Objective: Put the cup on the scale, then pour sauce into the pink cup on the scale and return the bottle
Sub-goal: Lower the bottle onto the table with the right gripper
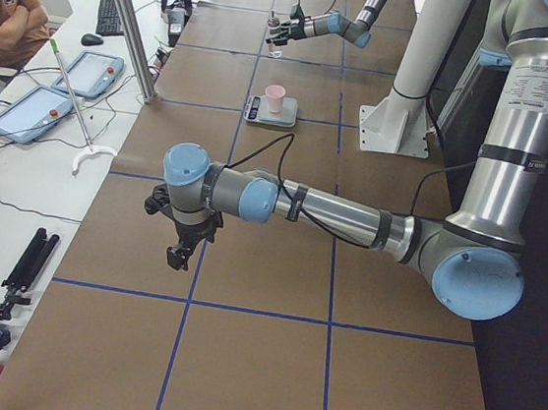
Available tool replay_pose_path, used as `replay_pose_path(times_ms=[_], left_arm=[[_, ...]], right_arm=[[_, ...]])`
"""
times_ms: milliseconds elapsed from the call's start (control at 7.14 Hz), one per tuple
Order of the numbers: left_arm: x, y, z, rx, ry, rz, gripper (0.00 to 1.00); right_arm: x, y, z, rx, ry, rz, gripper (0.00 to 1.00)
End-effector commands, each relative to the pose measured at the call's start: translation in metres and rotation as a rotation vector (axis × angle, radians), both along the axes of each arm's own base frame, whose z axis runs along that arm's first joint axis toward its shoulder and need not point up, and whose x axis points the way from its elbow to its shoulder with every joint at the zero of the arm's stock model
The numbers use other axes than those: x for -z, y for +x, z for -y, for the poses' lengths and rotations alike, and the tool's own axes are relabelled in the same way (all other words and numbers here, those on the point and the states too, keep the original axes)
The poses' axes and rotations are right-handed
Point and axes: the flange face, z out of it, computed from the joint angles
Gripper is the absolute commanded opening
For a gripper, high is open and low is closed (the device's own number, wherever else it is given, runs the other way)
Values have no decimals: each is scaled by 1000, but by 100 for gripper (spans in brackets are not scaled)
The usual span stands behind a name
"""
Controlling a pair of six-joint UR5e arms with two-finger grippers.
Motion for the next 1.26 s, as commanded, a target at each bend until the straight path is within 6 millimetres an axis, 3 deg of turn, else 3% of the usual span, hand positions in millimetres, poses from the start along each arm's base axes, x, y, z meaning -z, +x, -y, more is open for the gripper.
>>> replay_pose_path(times_ms=[0, 420, 560, 700, 840, 1120], left_arm=[[1, -1, 0, 1, 2, 2, 100], [1, -1, 0, 1, 2, 2, 100], [1, -1, 0, 1, 2, 1, 100], [1, -1, 0, 1, 2, 1, 100], [2, -1, 0, 1, 4, 2, 100], [2, -1, 0, 1, 4, 2, 100]], right_arm=[[-4, -2, 0, 4, -5, -6, 0], [-1, -2, -2, 14, -6, 3, 0], [-1, -2, -2, 14, -6, 3, 15], [-4, -4, -2, 14, -9, -1, 88], [-8, -2, -4, 17, -11, -9, 100], [-6, -2, -4, 17, -10, -8, 100]])
